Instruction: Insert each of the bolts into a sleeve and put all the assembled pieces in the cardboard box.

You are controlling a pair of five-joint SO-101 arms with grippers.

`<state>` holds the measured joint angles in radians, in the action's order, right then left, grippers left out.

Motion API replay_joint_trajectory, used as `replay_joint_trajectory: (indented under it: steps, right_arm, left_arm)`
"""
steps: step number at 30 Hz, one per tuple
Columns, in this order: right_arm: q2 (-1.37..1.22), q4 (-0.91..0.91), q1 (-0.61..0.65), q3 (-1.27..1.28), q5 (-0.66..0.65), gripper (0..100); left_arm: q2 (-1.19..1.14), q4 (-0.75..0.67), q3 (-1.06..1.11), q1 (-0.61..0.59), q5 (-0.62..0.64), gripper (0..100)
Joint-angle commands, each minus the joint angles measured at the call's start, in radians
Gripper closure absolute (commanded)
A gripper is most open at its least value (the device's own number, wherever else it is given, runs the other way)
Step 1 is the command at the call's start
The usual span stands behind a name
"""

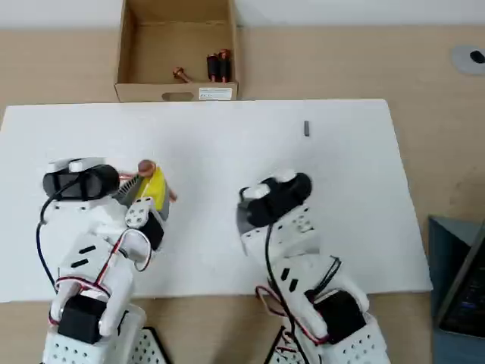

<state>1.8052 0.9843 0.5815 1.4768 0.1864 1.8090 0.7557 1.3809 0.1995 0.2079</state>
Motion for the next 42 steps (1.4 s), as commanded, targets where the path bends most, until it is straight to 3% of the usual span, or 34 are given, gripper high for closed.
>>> replay_joint_trajectory:
  steps: [1,8,18,25,42]
  right_arm:
    - [0.111,-0.028,0.064,0.007,-0.029,98.9]
    - [0.111,-0.137,0.108,0.050,-0.137,98.9]
    - [0.111,-0.186,0.189,0.054,-0.198,98.9]
    - [0.111,-0.186,0.186,0.054,-0.226,98.9]
    - [0.111,-0.232,0.189,0.048,-0.226,98.9]
  left_arm:
    - [0.015,-0.077,-0.091,0.014,0.040,100]
    - [0.013,-0.075,-0.158,0.029,0.186,100]
    - [0.013,-0.074,-0.153,0.166,0.190,100]
    - [0.013,0.046,-0.183,0.226,0.190,100]
    - [0.015,0.055,-0.184,0.222,0.190,100]
